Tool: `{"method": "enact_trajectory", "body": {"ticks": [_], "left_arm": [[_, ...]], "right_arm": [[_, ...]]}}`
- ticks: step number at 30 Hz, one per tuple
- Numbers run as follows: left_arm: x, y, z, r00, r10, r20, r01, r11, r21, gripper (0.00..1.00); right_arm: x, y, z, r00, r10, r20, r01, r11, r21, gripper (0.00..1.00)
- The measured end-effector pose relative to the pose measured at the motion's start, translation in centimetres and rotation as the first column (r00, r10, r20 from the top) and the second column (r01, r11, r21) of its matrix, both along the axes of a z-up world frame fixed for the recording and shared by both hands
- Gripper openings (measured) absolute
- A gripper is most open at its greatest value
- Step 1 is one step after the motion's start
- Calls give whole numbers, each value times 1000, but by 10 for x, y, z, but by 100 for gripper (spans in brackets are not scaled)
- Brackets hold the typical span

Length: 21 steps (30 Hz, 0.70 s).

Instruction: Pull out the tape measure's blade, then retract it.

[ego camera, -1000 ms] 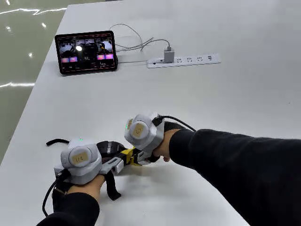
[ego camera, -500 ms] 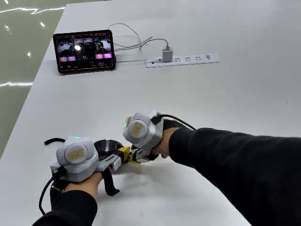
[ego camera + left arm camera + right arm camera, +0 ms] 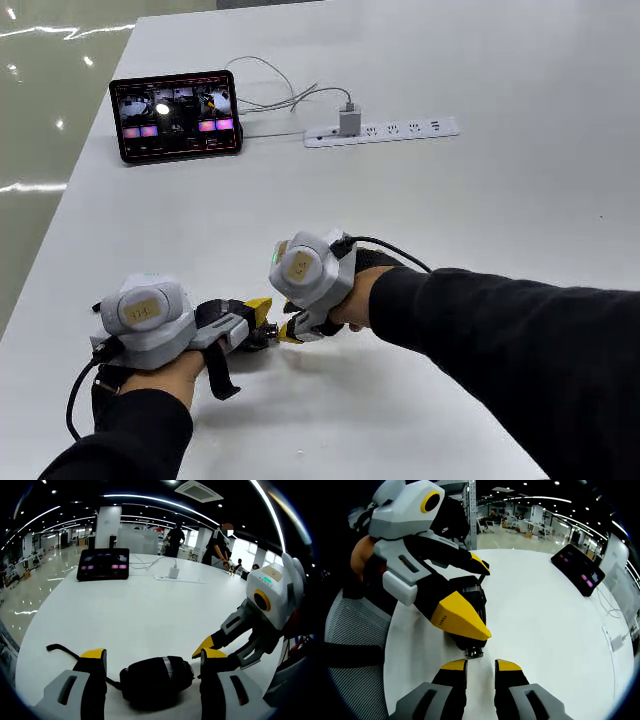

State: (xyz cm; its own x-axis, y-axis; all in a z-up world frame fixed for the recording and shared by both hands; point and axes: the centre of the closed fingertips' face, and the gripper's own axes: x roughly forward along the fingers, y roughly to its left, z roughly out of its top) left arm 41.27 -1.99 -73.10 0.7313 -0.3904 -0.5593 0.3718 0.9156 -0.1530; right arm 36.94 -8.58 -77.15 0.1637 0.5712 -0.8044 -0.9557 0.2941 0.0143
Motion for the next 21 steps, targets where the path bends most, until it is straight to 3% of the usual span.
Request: {"method": "enact_trajectory", "body": {"ticks": [15,18,21], "left_arm": [[-4,-3,9,997,-75,1,75,997,13,96],[-9,-7,5,993,-116,-30,116,993,-5,99],[-14,-9,3,987,-155,-39,155,988,-2,99]], "right_arm": [[-2,-36,12,993,-115,-13,116,991,62,26],[-4,-43,14,992,-129,-9,129,989,70,28],[-5,-51,17,990,-144,-3,144,986,80,29]]}}
